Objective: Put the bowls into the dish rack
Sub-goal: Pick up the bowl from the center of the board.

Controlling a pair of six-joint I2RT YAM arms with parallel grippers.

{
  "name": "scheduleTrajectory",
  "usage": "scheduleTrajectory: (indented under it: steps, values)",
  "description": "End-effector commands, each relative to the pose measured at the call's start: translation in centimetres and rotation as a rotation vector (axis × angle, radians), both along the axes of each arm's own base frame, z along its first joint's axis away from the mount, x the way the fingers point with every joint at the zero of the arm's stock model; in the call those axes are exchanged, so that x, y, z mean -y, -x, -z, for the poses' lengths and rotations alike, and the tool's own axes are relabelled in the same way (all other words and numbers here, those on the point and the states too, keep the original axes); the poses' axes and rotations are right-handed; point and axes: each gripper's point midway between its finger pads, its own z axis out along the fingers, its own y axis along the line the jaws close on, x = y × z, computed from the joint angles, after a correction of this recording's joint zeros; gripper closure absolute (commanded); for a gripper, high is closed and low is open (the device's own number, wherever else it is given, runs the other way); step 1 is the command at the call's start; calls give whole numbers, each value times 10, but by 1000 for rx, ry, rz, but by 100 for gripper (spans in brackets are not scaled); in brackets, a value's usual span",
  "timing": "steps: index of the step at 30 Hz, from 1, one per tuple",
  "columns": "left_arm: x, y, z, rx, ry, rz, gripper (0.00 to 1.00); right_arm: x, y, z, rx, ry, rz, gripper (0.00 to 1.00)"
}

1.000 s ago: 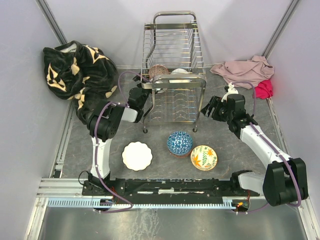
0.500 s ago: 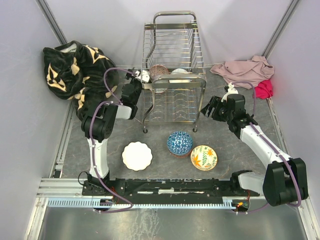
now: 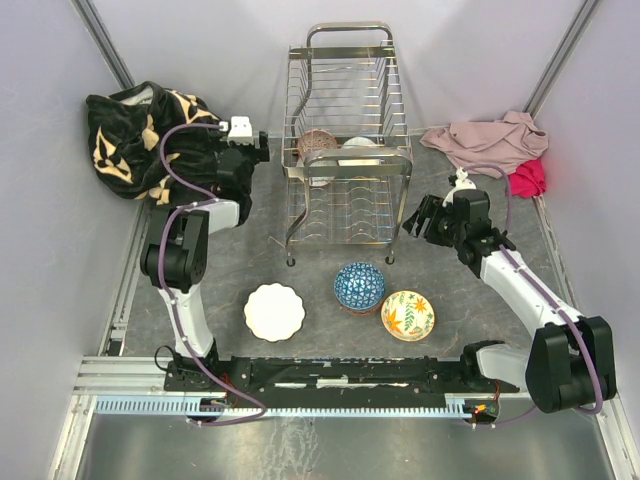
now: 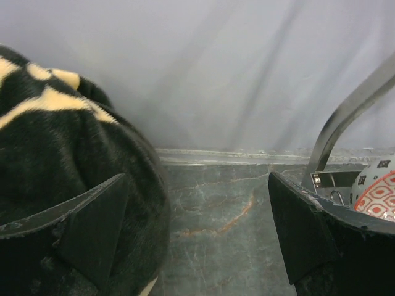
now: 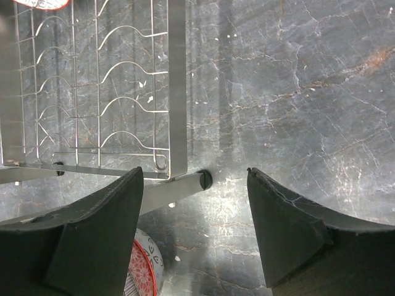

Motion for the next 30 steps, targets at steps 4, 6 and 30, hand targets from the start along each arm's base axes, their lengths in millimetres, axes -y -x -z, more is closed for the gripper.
scheduleTrajectory:
  steps: [4, 6, 30]
  values:
    - [-18, 28, -67, -94, 288, -145, 1, 15, 5, -19, 12, 51, 62, 16]
    - [-22, 40, -72, -170, 328, -175, 1, 18, 13, -13, -24, 55, 80, 12]
    - [37, 226, -21, -442, 746, 195, 1, 49, 57, -38, -79, 106, 221, 1]
